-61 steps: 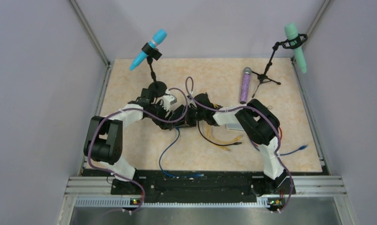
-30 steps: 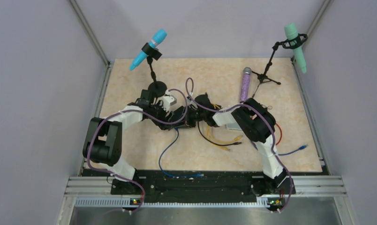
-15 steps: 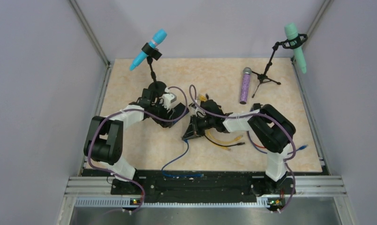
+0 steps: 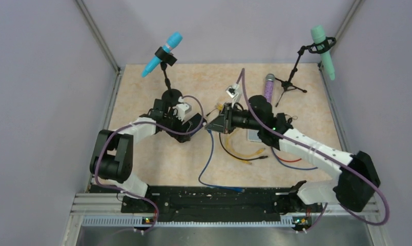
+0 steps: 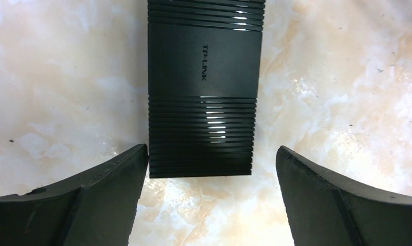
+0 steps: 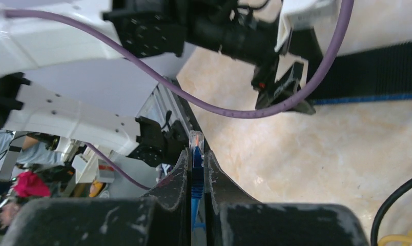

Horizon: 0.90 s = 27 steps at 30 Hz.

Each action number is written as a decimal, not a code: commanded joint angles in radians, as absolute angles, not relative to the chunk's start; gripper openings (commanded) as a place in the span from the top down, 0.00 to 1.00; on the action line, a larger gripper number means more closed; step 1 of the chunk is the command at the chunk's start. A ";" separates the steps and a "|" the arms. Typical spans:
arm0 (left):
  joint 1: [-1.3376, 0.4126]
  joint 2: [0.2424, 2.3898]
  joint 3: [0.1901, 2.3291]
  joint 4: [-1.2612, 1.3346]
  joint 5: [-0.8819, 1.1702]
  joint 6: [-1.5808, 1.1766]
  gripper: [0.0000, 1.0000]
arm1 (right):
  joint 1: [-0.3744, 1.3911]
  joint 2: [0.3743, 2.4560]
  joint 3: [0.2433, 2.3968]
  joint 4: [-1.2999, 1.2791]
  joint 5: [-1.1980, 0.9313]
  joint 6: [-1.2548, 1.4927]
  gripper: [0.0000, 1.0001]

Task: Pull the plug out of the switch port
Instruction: Place the connector at the center of the board.

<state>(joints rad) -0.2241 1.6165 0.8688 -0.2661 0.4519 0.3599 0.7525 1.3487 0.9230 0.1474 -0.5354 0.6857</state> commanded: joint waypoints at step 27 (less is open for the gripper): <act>-0.212 1.066 0.782 -0.099 0.223 -0.167 0.01 | 0.405 1.916 1.519 -0.262 -0.275 0.517 0.67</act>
<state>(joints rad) -0.2207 1.0969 0.7536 -0.0307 0.2810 -0.0166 0.4572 1.7767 1.3827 -0.2245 -0.2565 0.5308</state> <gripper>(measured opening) 0.986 0.292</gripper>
